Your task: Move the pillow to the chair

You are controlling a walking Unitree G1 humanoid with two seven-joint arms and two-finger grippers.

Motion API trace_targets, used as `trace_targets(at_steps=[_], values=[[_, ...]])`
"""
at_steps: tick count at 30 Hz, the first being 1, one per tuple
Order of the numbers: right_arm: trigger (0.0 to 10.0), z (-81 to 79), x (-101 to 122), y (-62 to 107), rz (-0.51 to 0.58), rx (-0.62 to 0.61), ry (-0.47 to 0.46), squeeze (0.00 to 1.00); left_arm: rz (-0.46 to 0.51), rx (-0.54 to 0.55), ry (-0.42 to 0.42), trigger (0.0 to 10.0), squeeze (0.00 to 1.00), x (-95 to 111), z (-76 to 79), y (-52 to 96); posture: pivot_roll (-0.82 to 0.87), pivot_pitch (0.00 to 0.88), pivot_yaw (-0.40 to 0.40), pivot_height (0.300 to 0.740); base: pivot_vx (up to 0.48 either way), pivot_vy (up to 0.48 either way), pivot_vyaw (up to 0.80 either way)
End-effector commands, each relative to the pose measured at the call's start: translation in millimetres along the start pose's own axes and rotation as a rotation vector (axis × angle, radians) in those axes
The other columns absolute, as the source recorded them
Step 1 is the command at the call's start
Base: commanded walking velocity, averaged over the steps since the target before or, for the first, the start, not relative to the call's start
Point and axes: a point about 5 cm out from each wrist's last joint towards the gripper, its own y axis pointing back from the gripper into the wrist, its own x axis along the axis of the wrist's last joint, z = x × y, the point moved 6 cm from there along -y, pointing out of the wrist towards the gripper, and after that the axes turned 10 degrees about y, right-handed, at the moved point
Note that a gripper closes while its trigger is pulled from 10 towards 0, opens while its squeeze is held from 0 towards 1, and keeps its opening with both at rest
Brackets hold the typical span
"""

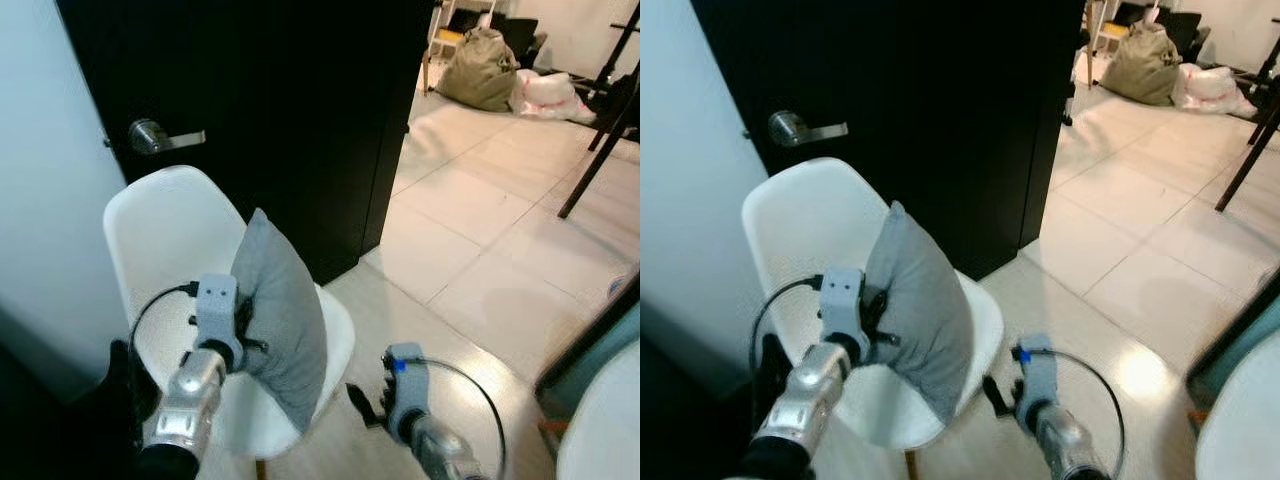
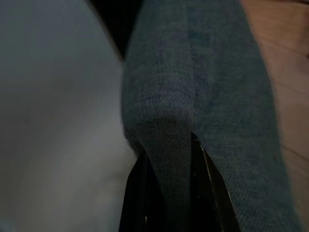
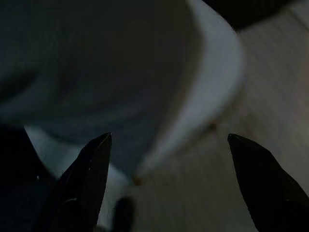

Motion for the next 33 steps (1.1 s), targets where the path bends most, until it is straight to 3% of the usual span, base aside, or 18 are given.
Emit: trace_targets(at_steps=[1,10,20,24,25,26,29,33], values=[[10.0,-12.6,7.6,-5.3,0.024,0.029,0.001,0.00,0.041,0.029,-0.016,10.0,0.00,11.8,-11.6,-0.3,0.00,0.000,-0.024,0.740,0.480,0.000,0.80],[10.0,-7.4,4.8,-5.2,0.003,-0.002,-0.013,0.00,0.040,0.026,-0.017,10.0,0.00,11.9,-10.7,-0.4,0.00,0.000,-0.021,0.740,0.480,0.000,0.06],[10.0,-6.6,1.7,-4.4,-0.009,-0.008,-0.014,0.00,0.009,0.001,-0.028,10.0,0.00,4.8,-2.6,-2.9,0.00,0.000,-0.019,0.740,0.000,0.000,0.00],[10.0,-4.4,-1.2,-4.3,-0.031,-0.020,-0.010,0.00,-0.012,-0.090,0.002,10.0,0.00,0.0,14.0,-3.1,0.00,0.000,-0.021,0.740,0.000,0.000,0.00],[10.0,-3.7,-3.1,-4.5,-0.047,-0.027,-0.006,0.00,-0.028,-0.208,0.019,10.0,0.00,-2.4,34.6,-0.5,0.00,0.000,-0.025,0.740,0.000,0.000,0.00],[10.0,-3.7,-3.1,-4.5,-0.047,-0.027,-0.006,0.00,-0.028,-0.208,0.019,10.0,0.00,-2.4,34.6,-0.5,0.00,0.000,-0.025,0.740,0.000,0.000,0.00],[10.0,-2.9,-6.0,-4.6,-0.070,-0.037,0.000,0.00,-0.073,-0.387,0.027,10.0,0.00,-8.7,62.7,7.9,0.00,0.000,-0.026,0.740,0.000,0.000,0.00],[10.0,-1.8,-8.0,-4.4,-0.084,-0.047,0.005,0.00,-0.111,-0.467,-0.027,10.0,0.00,-14.8,72.3,13.2,0.00,0.000,-0.024,0.740,0.000,0.000,0.00]])
